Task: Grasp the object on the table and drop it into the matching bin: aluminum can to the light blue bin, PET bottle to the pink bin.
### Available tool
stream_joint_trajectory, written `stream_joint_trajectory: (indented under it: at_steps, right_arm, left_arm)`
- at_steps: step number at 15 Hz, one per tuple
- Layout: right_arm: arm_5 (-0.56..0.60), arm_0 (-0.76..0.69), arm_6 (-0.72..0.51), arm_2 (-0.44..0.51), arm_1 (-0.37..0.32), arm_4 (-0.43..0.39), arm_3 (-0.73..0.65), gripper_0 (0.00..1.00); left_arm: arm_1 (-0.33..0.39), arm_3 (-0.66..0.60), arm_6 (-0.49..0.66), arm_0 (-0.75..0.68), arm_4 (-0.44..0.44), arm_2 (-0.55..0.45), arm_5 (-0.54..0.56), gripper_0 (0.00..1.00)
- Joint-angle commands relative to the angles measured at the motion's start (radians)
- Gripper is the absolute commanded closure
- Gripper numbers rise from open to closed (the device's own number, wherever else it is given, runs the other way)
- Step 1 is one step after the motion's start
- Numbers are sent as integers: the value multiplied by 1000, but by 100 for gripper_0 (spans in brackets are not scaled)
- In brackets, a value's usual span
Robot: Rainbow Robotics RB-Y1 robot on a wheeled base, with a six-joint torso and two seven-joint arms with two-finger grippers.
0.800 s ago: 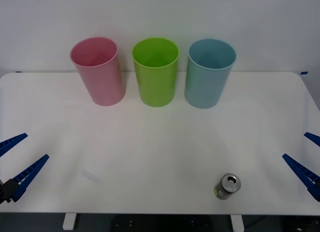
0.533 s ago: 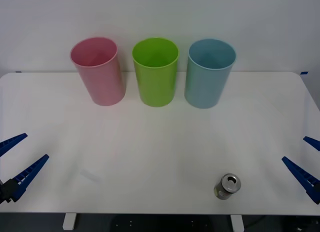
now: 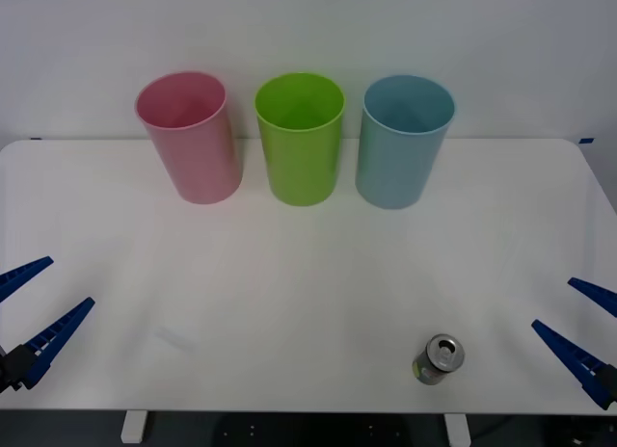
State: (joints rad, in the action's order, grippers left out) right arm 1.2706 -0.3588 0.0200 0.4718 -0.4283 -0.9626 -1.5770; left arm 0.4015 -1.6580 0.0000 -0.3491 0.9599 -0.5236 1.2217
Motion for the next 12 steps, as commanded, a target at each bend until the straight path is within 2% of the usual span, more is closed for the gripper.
stream_joint_trajectory:
  at_steps: [1,5,9,12]
  right_arm:
    - [72,0,25,-2,-24,1,54,0]
    - [151,-17,87,-2,-41,-1,83,0]
    - [148,-45,242,-19,-49,-2,84,0]
    - [150,-57,278,-45,-58,-2,121,0]
  left_arm:
    - [0,0,0,0,0,0,0,0]
    - [0,0,0,0,0,0,0,0]
    - [0,0,0,0,0,0,0,0]
    - [0,0,0,0,0,0,0,0]
